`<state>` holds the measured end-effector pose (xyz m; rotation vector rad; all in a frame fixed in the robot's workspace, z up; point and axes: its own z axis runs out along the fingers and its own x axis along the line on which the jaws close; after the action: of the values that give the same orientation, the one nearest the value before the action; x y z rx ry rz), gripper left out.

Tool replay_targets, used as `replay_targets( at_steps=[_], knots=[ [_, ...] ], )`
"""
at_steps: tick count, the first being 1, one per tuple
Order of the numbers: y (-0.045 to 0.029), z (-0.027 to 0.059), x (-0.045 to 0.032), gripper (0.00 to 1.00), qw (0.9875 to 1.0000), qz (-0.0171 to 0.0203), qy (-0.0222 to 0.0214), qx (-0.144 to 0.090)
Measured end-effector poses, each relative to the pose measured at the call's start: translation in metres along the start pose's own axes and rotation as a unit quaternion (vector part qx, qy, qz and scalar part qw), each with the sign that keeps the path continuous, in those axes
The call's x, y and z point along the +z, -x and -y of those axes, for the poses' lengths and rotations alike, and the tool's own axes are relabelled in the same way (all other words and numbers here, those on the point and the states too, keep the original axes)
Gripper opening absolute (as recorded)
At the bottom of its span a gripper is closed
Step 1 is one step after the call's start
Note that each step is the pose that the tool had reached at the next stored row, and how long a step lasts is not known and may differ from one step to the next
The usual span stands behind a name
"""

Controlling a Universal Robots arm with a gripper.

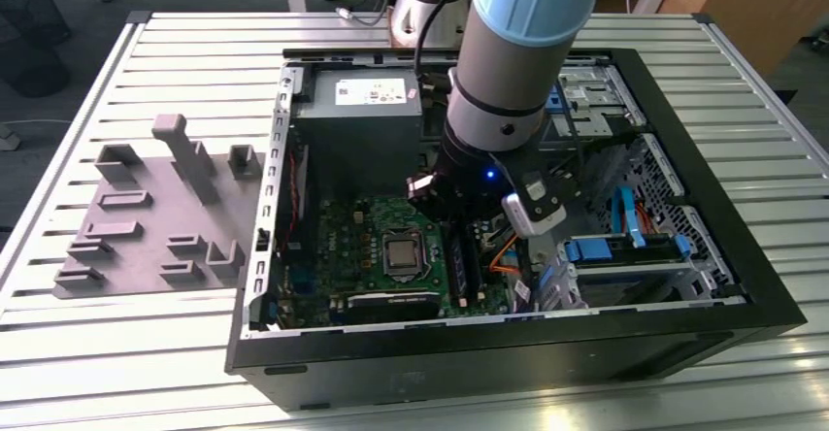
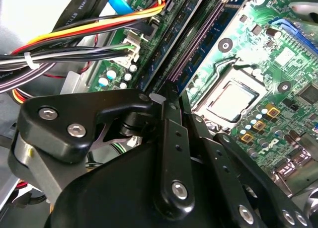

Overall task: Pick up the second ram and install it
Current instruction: 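Insert the second ram into the second slot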

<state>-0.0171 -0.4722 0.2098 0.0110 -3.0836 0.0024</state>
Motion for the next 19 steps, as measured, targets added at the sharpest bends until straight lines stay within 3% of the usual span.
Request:
replay_targets(
  at_steps=[19],
  knots=[
    [0.0004,0.0001,-0.0019,0.14,1.0000,-0.0001,0.0003,0.002]
  ],
)
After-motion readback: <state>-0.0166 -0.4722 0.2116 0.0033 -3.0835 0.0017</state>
